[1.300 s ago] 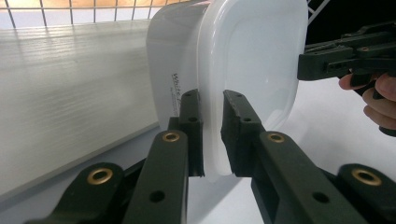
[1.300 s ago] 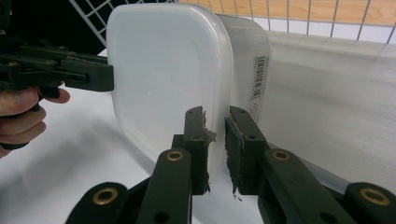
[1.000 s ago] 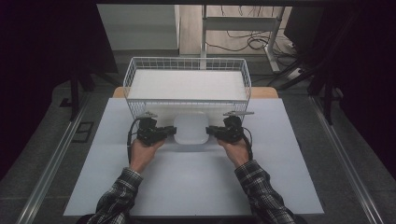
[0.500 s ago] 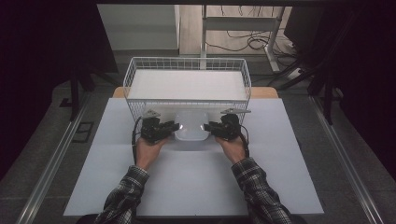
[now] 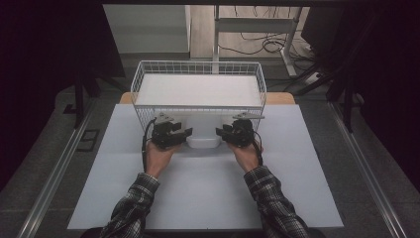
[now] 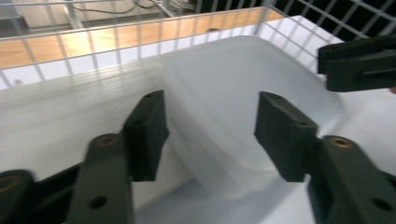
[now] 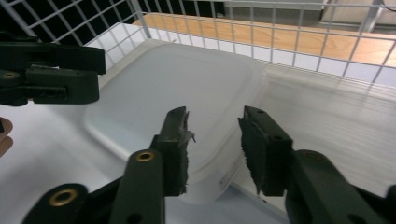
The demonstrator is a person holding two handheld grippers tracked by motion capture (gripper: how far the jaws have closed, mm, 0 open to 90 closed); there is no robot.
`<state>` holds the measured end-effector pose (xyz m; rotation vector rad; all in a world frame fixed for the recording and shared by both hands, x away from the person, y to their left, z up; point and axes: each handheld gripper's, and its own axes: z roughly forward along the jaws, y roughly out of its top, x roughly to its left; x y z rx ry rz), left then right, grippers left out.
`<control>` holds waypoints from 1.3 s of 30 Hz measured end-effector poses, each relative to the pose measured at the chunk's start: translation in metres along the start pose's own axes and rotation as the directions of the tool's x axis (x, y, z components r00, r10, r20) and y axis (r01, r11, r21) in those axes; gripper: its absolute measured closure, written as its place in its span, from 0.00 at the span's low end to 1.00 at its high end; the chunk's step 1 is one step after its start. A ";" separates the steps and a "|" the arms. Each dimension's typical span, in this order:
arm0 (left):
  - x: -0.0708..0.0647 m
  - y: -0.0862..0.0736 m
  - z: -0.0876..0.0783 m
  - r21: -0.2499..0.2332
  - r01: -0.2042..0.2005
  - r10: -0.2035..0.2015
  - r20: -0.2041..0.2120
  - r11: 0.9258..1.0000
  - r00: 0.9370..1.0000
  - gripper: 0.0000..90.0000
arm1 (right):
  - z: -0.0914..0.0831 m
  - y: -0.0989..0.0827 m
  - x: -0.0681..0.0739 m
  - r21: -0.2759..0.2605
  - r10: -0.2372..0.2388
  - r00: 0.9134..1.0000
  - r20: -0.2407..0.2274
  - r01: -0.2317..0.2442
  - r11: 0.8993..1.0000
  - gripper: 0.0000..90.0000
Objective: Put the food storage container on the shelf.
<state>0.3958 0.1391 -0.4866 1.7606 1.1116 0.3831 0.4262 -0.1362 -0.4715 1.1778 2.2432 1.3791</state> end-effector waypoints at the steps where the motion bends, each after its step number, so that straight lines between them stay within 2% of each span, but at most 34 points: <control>1: -0.005 -0.002 -0.006 0.005 -0.012 0.012 0.017 1.000 1.000 0.38 | -0.004 0.000 0.002 0.003 -0.015 1.000 -0.016 0.015 1.000 0.75; 3: -0.008 -0.004 -0.012 0.000 -0.011 0.011 0.039 1.000 0.999 0.32 | -0.007 -0.002 0.005 0.010 -0.034 0.999 -0.026 0.034 0.999 0.80; 5: -0.010 -0.005 -0.014 -0.002 -0.016 0.016 0.042 1.000 0.999 0.28 | -0.009 -0.003 0.006 0.013 -0.046 0.998 -0.030 0.047 0.999 0.83; 6: -0.012 -0.008 -0.019 -0.003 -0.013 0.013 0.051 1.000 0.999 0.25 | -0.013 -0.006 0.008 0.025 -0.055 0.997 -0.044 0.056 0.998 0.88; 8: -0.016 -0.011 -0.027 -0.007 -0.015 0.015 0.068 1.000 0.998 0.20 | -0.015 -0.008 0.009 0.030 -0.066 0.996 -0.059 0.068 0.997 0.92; 9: -0.019 -0.015 -0.035 -0.012 -0.018 0.019 0.085 1.000 0.996 0.19 | -0.016 -0.009 0.010 0.030 -0.070 0.995 -0.065 0.072 0.997 0.94; 12: -0.021 -0.021 -0.043 -0.014 -0.019 0.020 0.091 1.000 0.996 0.15 | -0.019 -0.011 0.012 0.035 -0.084 0.993 -0.077 0.087 0.996 0.97; 15: -0.026 -0.034 -0.055 -0.015 -0.028 0.030 0.113 0.999 0.993 0.12 | -0.023 -0.013 0.017 0.038 -0.106 0.990 -0.091 0.110 0.993 0.98; 16: -0.026 -0.034 -0.055 -0.015 -0.028 0.030 0.113 0.999 0.993 0.10 | -0.023 -0.013 0.017 0.038 -0.106 0.990 -0.091 0.110 0.993 0.98; 17: -0.028 -0.038 -0.060 -0.006 -0.053 0.053 0.105 0.999 0.993 0.08 | -0.026 -0.014 0.021 0.041 -0.115 0.989 -0.098 0.120 0.992 0.98; 20: -0.031 -0.046 -0.070 -0.024 -0.072 0.074 0.095 0.997 0.993 0.06 | -0.029 -0.016 0.025 0.041 -0.130 0.986 -0.108 0.135 0.990 0.98; 23: -0.034 -0.055 -0.079 -0.025 -0.107 0.108 0.058 0.994 0.992 0.05 | -0.031 -0.018 0.029 0.044 -0.138 0.983 -0.120 0.144 0.989 0.98; 24: -0.034 -0.055 -0.079 -0.025 -0.107 0.108 0.058 0.994 0.992 0.05 | -0.031 -0.019 0.030 0.047 -0.138 0.983 -0.122 0.145 0.988 0.98; 25: -0.036 -0.063 -0.085 -0.017 -0.103 0.104 0.042 0.994 0.994 0.04 | -0.030 -0.019 0.032 0.049 -0.141 0.982 -0.127 0.148 0.988 0.98; 29: -0.038 -0.075 -0.097 -0.009 -0.072 0.072 0.041 0.997 0.997 0.02 | -0.024 -0.021 0.037 0.064 -0.153 0.978 -0.141 0.163 0.985 0.98; 30: -0.039 -0.079 -0.101 -0.009 -0.082 0.083 0.022 0.997 0.996 0.02 | -0.023 -0.022 0.039 0.068 -0.154 0.977 -0.145 0.165 0.984 0.98; 31: -0.039 -0.079 -0.101 -0.009 -0.082 0.083 0.022 0.997 0.996 0.02 | -0.023 -0.022 0.039 0.068 -0.154 0.977 -0.145 0.165 0.984 0.98; 32: -0.042 -0.086 -0.108 -0.003 -0.097 0.097 -0.003 0.995 0.995 0.02 | -0.018 -0.024 0.043 0.081 -0.163 0.975 -0.151 0.176 0.981 0.98; 34: -0.042 -0.089 -0.110 -0.007 -0.097 0.097 -0.004 0.995 0.995 0.03 | -0.016 -0.025 0.044 0.084 -0.167 0.974 -0.154 0.181 0.980 0.98; 35: -0.042 -0.097 -0.116 -0.006 -0.093 0.093 0.016 0.996 0.996 0.03 | -0.012 -0.026 0.047 0.090 -0.173 0.972 -0.161 0.189 0.978 0.98; 38: -0.041 -0.104 -0.121 -0.005 -0.095 0.095 0.024 0.995 0.995 0.03 | -0.007 -0.027 0.049 0.096 -0.177 0.970 -0.165 0.194 0.976 0.98; 39: -0.041 -0.109 -0.127 0.014 -0.089 0.088 0.029 0.996 0.996 0.03 | -0.002 -0.028 0.049 0.105 -0.175 0.970 -0.166 0.194 0.975 0.98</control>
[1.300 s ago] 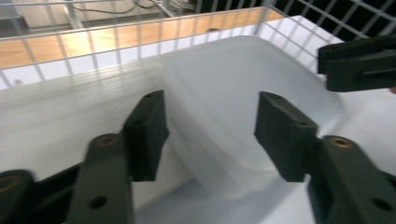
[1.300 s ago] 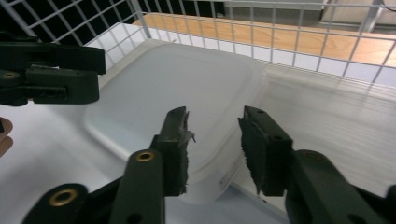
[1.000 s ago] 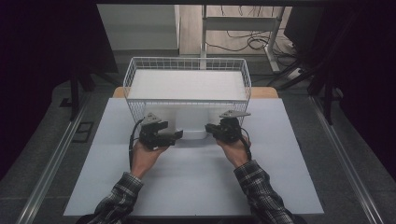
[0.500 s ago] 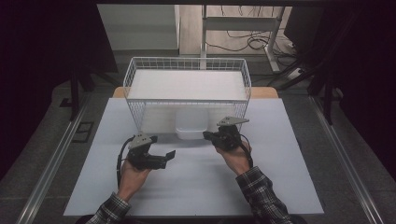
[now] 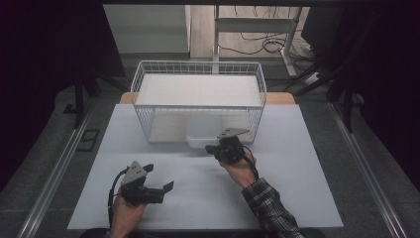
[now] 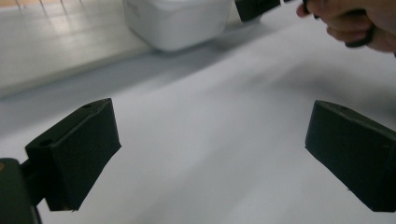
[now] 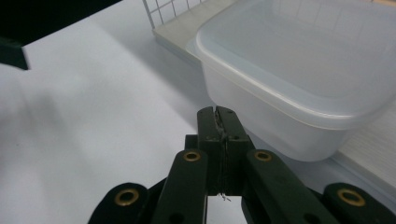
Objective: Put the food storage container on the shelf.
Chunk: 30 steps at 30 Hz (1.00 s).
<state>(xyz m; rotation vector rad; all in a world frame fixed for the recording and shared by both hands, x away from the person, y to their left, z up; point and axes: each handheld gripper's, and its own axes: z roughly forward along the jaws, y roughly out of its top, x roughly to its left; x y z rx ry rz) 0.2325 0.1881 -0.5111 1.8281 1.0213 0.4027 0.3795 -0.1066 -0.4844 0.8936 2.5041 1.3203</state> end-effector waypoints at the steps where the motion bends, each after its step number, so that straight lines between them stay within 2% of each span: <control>1: 0.000 -0.002 -0.003 0.000 0.009 -0.009 0.008 1.000 1.000 0.03 | 0.003 0.000 0.000 0.004 0.000 1.000 0.001 0.000 1.000 0.98; 5: 0.001 -0.009 -0.010 -0.005 0.034 -0.034 0.007 0.999 0.999 0.02 | 0.010 0.000 -0.001 0.022 0.002 1.000 0.004 -0.002 1.000 0.98; 7: 0.002 -0.013 -0.014 -0.012 0.030 -0.030 -0.023 0.999 0.999 0.02 | 0.016 0.001 -0.002 0.031 0.003 1.000 0.014 -0.003 1.000 0.98; 10: 0.004 -0.015 -0.015 -0.026 0.029 -0.030 -0.024 0.999 0.999 0.02 | 0.019 0.003 -0.004 0.033 0.005 1.000 0.024 -0.006 0.999 0.98; 12: 0.006 -0.016 -0.014 -0.034 0.016 -0.017 -0.030 0.999 0.999 0.03 | 0.025 0.005 -0.009 0.036 0.006 0.999 0.045 -0.007 0.999 0.98; 14: 0.007 -0.016 -0.013 -0.030 0.003 -0.005 -0.042 1.000 0.999 0.02 | 0.026 0.005 -0.011 0.027 0.007 0.999 0.046 -0.008 1.000 0.98; 17: 0.008 -0.017 -0.012 -0.035 0.013 -0.014 -0.030 0.999 0.999 0.02 | 0.030 0.006 -0.013 0.017 -0.006 0.999 0.054 0.005 1.000 0.98; 22: 0.010 -0.017 -0.012 -0.033 0.031 -0.031 -0.011 0.999 0.999 0.02 | 0.036 0.010 -0.017 0.011 -0.002 0.998 0.061 0.002 1.000 0.98; 26: 0.010 -0.017 -0.011 -0.026 0.029 -0.029 -0.004 0.999 1.000 0.02 | 0.040 0.013 -0.022 0.003 -0.005 0.996 0.085 0.004 1.000 0.98; 30: 0.010 -0.017 -0.011 -0.022 0.028 -0.028 0.000 0.999 1.000 0.02 | 0.043 0.017 -0.025 -0.004 -0.006 0.996 0.087 0.006 1.000 0.98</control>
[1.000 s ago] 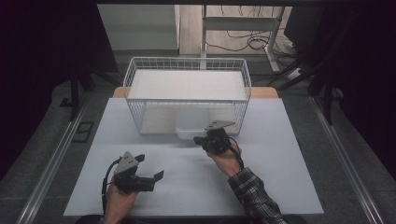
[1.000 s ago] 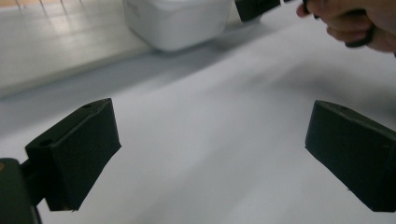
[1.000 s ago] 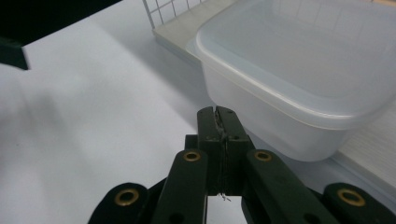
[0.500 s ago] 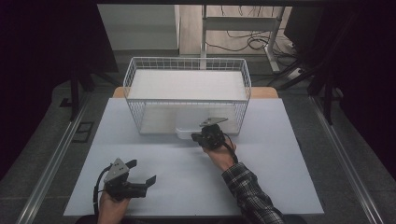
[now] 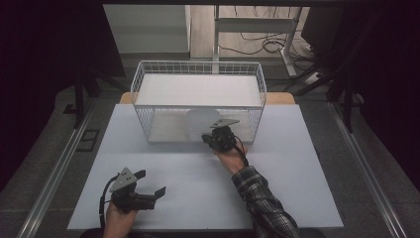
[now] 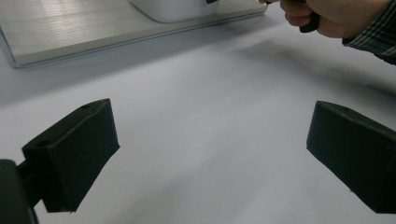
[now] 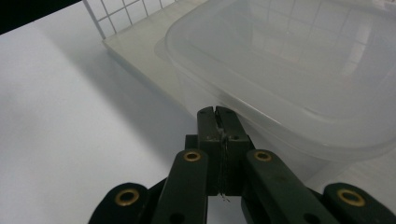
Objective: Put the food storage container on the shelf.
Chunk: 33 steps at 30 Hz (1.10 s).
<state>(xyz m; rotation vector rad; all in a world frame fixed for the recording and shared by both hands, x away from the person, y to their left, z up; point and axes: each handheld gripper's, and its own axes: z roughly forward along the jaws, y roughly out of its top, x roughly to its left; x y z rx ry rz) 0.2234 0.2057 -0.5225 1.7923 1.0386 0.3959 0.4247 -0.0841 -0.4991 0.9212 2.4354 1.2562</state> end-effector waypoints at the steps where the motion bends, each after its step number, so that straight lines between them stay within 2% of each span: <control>1: 0.000 0.000 0.000 0.000 0.001 -0.001 0.002 1.000 1.000 0.02 | 0.000 0.000 0.000 0.000 0.000 1.000 0.000 0.000 1.000 0.98; 17: 0.000 0.000 0.001 0.006 0.001 -0.001 0.021 1.000 1.000 0.02 | 0.012 0.010 -0.010 -0.003 0.012 0.999 0.034 -0.012 1.000 0.98; 22: 0.000 0.000 0.001 0.007 -0.002 0.002 0.026 1.000 1.000 0.02 | 0.012 0.010 -0.009 -0.002 0.011 1.000 0.029 -0.011 1.000 0.98; 26: -0.002 0.001 0.001 0.010 -0.009 0.009 0.026 1.000 1.000 0.02 | 0.009 0.009 -0.008 -0.001 0.012 1.000 0.021 -0.012 1.000 0.95; 27: -0.002 0.001 0.001 0.012 -0.011 0.011 0.026 1.000 1.000 0.02 | 0.008 0.008 -0.007 0.000 0.015 1.000 0.012 -0.015 1.000 0.91; 33: -0.002 0.001 0.002 0.020 -0.013 0.013 0.027 1.000 1.000 0.02 | 0.002 0.007 -0.004 0.005 0.016 1.000 -0.001 -0.016 1.000 0.82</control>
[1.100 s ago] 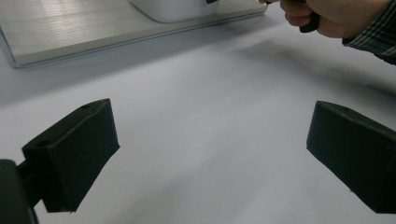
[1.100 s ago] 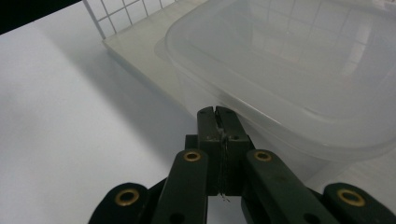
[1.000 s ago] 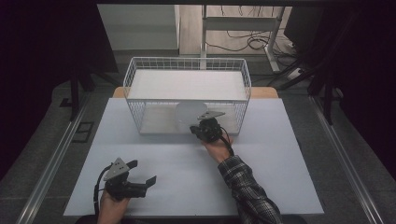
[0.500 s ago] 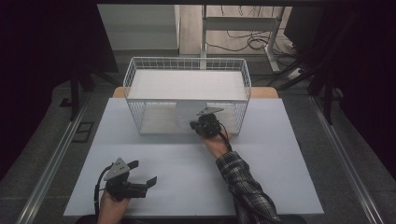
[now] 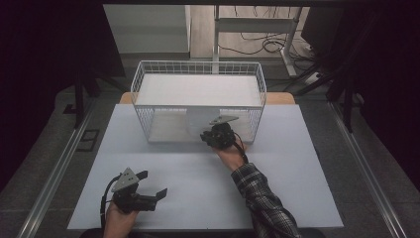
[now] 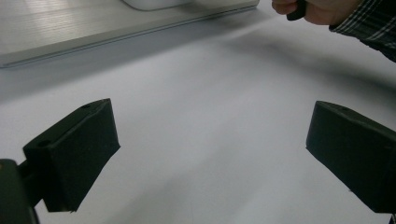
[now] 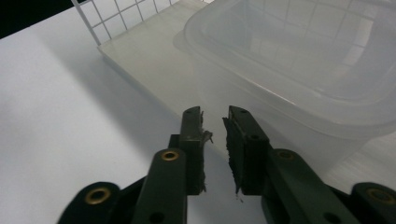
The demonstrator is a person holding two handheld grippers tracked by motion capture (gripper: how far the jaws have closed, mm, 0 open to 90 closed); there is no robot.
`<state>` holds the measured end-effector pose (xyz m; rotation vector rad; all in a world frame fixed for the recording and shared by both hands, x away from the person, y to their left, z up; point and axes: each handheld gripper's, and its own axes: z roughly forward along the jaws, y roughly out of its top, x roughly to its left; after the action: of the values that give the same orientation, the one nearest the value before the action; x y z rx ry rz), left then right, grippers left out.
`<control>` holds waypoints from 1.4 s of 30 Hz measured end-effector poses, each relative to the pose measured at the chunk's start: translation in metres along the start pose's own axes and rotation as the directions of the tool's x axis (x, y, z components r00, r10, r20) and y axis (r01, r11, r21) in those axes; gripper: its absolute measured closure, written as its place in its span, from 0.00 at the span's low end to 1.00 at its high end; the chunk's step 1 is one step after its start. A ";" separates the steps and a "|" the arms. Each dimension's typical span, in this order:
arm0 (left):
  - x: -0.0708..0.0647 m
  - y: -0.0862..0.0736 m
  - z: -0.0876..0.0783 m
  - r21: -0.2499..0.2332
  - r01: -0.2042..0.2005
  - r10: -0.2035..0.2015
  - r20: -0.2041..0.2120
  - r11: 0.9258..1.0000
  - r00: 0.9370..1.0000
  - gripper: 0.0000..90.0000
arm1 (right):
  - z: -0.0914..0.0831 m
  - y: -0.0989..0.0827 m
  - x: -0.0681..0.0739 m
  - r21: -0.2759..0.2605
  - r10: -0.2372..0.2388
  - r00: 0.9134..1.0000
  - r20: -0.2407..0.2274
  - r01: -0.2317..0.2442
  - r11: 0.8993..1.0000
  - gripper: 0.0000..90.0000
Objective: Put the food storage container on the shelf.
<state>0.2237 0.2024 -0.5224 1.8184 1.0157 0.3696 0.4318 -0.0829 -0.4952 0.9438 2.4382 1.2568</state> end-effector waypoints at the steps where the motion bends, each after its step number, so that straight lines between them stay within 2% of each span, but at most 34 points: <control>1: 0.000 0.000 0.000 0.000 0.000 0.000 0.001 1.000 1.000 0.02 | -0.001 0.000 0.000 -0.001 -0.002 1.000 -0.002 0.002 1.000 0.81; 19: -0.002 0.000 0.002 0.012 -0.012 0.012 0.006 1.000 1.000 0.03 | -0.024 -0.001 0.014 -0.013 -0.033 0.999 -0.036 0.032 0.999 0.62; 29: -0.003 0.000 0.003 0.013 -0.014 0.014 0.006 1.000 1.000 0.03 | -0.034 -0.005 0.022 0.008 -0.047 0.998 -0.046 0.048 0.999 0.51; 42: -0.002 0.001 0.001 -0.007 -0.011 0.011 0.007 1.000 1.000 0.04 | -0.048 -0.011 0.026 -0.005 -0.050 0.997 -0.054 0.050 0.999 0.31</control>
<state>0.2234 0.2002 -0.5219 1.8183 0.9986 0.3734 0.3844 -0.1018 -0.4734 0.8529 2.4833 1.2849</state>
